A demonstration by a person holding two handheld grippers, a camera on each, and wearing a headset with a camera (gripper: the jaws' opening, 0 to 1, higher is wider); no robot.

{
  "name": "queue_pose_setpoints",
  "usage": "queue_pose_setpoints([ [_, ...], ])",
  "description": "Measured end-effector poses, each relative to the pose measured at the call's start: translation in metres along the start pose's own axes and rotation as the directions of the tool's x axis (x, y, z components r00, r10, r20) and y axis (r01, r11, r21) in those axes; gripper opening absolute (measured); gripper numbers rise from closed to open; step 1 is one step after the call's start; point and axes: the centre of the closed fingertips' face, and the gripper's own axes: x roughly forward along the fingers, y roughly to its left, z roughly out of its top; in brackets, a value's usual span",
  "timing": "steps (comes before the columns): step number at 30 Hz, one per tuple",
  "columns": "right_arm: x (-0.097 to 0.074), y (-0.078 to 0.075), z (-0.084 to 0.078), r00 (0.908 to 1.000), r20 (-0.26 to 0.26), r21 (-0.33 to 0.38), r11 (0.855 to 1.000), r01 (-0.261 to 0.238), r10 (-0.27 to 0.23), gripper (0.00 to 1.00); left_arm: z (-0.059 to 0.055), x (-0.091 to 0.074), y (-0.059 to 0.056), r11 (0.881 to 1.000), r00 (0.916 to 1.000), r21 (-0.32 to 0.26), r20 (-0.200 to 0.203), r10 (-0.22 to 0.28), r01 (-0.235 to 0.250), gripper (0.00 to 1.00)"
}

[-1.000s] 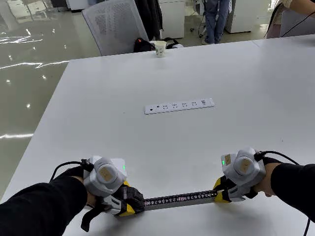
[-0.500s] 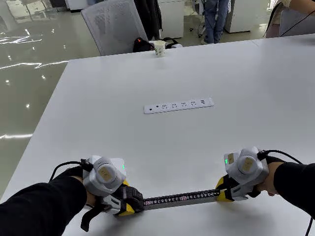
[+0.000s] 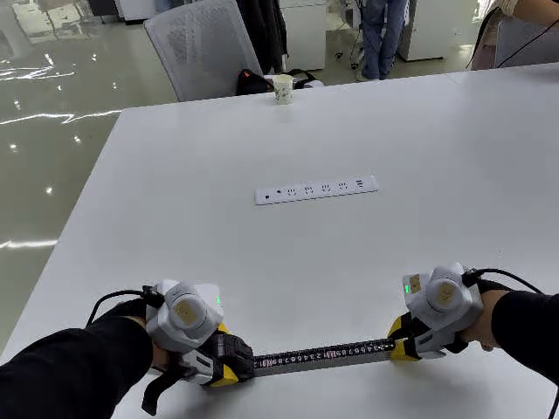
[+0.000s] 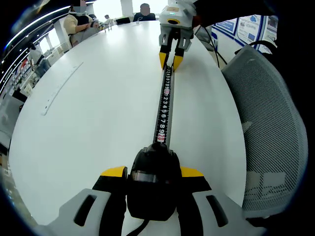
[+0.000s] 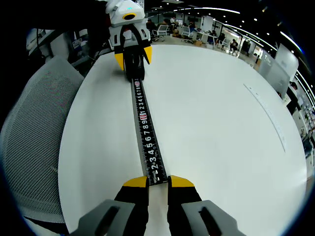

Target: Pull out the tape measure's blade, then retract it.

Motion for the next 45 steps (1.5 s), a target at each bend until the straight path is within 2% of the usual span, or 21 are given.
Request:
queue_pose_setpoints([
  [23,-0.0075,-0.0015,-0.0071,0.9999,-0.007,0.018,1.000,0.009,-0.009,0.11,0.0027,-0.0004,-0.0020,1.000,1.0000,0.001,0.000,0.000,0.000,0.34],
  [26,-0.0072,-0.0012,-0.0071,0.9999,-0.013,0.016,1.000,0.009,-0.009,0.11,0.0035,-0.0005,-0.0026,1.000,0.9999,0.008,0.017,0.001,-0.001,0.34],
  [30,-0.0068,-0.0015,-0.0067,0.9995,-0.032,0.015,1.000,0.007,-0.007,0.11,0.0043,0.0000,-0.0007,1.000,0.9993,-0.015,0.039,-0.002,0.002,0.35],
  [33,-0.0064,-0.0012,-0.0062,0.9991,-0.043,0.010,1.000,0.009,-0.009,0.12,0.0059,0.0020,-0.0008,1.000,0.9996,0.008,0.026,0.004,-0.004,0.35],
  [35,-0.0062,-0.0014,-0.0060,0.9987,-0.049,0.004,1.000,0.013,-0.013,0.12,0.0052,0.0033,-0.0005,0.998,0.9998,0.053,0.014,0.017,-0.017,0.34],
  [39,-0.0062,-0.0014,-0.0059,0.9979,-0.062,-0.002,1.000,0.018,-0.018,0.12,0.0046,0.0031,0.0019,0.999,0.9995,0.049,0.021,0.022,-0.023,0.35],
  [45,-0.0065,-0.0021,-0.0057,0.9973,-0.071,-0.018,1.000,0.016,-0.017,0.13,0.0035,0.0017,0.0033,1.000,0.9998,0.023,0.001,0.018,-0.018,0.35],
])
